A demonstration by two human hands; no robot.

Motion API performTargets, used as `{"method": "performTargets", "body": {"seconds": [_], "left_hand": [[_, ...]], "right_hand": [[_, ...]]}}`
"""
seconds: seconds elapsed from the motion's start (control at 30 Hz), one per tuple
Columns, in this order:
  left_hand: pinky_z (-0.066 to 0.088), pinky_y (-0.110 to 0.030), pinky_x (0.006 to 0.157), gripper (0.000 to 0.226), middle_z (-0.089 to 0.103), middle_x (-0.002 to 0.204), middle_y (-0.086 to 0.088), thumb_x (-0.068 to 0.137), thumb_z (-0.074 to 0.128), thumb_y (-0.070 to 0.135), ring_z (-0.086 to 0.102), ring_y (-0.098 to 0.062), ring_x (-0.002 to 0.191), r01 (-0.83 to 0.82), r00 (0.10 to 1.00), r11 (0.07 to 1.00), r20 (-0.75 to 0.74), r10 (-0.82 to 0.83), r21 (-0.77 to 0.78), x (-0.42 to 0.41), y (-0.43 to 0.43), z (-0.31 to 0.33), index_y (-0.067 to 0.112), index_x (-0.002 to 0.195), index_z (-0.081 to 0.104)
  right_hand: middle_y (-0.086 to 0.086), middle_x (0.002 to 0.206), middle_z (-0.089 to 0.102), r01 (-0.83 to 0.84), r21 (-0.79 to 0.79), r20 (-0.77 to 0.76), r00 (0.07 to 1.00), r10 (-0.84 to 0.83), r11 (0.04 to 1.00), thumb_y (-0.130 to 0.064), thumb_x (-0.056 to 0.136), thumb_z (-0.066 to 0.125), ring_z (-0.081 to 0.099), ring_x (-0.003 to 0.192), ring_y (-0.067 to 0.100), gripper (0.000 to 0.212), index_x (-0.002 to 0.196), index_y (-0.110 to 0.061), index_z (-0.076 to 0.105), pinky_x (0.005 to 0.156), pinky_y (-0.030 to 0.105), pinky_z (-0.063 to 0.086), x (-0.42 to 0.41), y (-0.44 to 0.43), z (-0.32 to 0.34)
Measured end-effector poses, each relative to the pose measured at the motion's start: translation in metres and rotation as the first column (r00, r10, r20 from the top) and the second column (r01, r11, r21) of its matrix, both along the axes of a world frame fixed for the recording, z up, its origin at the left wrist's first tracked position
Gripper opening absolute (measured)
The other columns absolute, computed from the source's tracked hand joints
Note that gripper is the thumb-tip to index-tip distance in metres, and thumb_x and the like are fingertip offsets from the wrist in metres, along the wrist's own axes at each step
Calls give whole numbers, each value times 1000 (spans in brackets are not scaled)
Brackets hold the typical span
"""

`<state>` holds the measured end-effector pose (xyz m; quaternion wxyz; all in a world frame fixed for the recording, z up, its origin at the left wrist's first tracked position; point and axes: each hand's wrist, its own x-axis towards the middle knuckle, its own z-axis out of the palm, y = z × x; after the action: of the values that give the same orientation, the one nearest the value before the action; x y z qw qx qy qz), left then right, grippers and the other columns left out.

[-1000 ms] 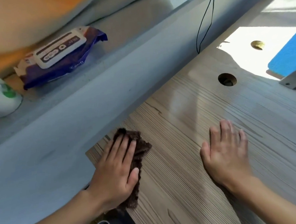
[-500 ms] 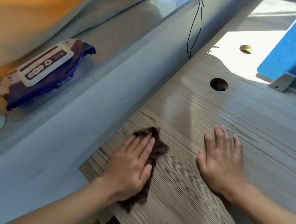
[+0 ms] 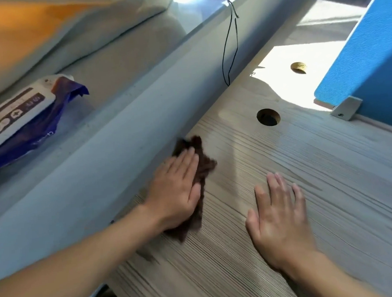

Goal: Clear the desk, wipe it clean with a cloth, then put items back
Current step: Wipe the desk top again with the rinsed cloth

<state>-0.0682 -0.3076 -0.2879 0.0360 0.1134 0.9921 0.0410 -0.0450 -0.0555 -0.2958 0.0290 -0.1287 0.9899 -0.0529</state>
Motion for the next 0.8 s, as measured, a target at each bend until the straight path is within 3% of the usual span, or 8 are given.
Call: {"method": "performTargets", "body": {"seconds": [0.07, 0.23, 0.33, 0.4, 0.53, 0.63, 0.7, 0.8], "left_hand": [[10, -39, 122, 69, 15, 165, -9, 99, 24, 46, 14, -22, 153, 83, 996, 996, 12, -83, -9, 33, -1, 0, 8, 157, 21], [-7, -31, 123, 70, -10, 166, -1, 96, 10, 47, -17, -10, 151, 67, 997, 998, 40, -67, 20, -24, 7, 0, 17, 158, -3], [-9, -30, 123, 73, -10, 167, -2, 94, 9, 45, -14, -11, 152, -74, 996, 997, 61, 72, 31, -96, 22, -5, 15, 159, -2], [-7, -30, 123, 73, -8, 167, -4, 94, 9, 44, -11, -13, 152, -117, 992, 992, 57, 114, 43, -110, 27, -8, 13, 159, 0], [6, -36, 123, 69, 9, 166, -8, 98, 20, 43, 4, -18, 154, 96, 995, 995, -17, -96, 24, -50, 20, -6, 8, 157, 18], [7, -37, 123, 68, 2, 166, -4, 98, 20, 43, -5, -13, 153, 173, 985, 984, 22, -174, 37, -55, 17, -6, 12, 158, 13], [0, -34, 124, 72, -6, 167, -1, 94, 9, 47, -11, -10, 152, 133, 991, 991, 23, -133, 27, -96, 27, -2, 15, 159, 4], [-4, -31, 124, 73, -5, 167, -1, 92, 8, 44, -8, -12, 153, -10, 999, 998, 34, 8, 67, -172, 48, -8, 14, 159, 3]], "right_hand": [[24, 147, 41, -23, 13, 6, 1000, 23, 1000, -41, 91, 34, 33, 142, 40, 54, 130, -8, 48, 116, 61, 22, 3, -3, -1], [3, 112, 44, -61, -21, 25, 998, 62, 998, -44, 87, 33, 46, 115, 27, 30, 96, -20, 49, 99, 47, 34, -46, 1, 14], [5, 141, 37, 48, -56, 43, 998, -46, 997, -48, 93, 22, 30, 141, 25, 47, 124, -21, 45, 118, 51, 19, -76, 3, 9], [9, 152, 33, 91, -43, 30, 996, -90, 995, -49, 94, 23, 24, 147, 27, 56, 140, -20, 40, 121, 54, 14, -76, 1, 2], [12, 145, 44, 83, -21, 34, 996, -82, 996, -46, 91, 32, 37, 140, 32, 56, 136, -16, 47, 114, 59, 27, -75, 1, 1], [9, 123, 47, 36, -8, 37, 999, -36, 999, -47, 86, 37, 46, 121, 32, 42, 113, -18, 53, 98, 53, 36, -98, 5, 7], [4, 120, 43, 46, -29, 14, 999, -46, 999, -47, 88, 34, 46, 117, 28, 38, 111, -22, 51, 98, 49, 33, -118, 7, 8], [7, 152, 30, 76, -79, 54, 996, -72, 994, -52, 94, 23, 25, 145, 23, 57, 142, -26, 39, 119, 49, 10, -132, 8, 5]]}}
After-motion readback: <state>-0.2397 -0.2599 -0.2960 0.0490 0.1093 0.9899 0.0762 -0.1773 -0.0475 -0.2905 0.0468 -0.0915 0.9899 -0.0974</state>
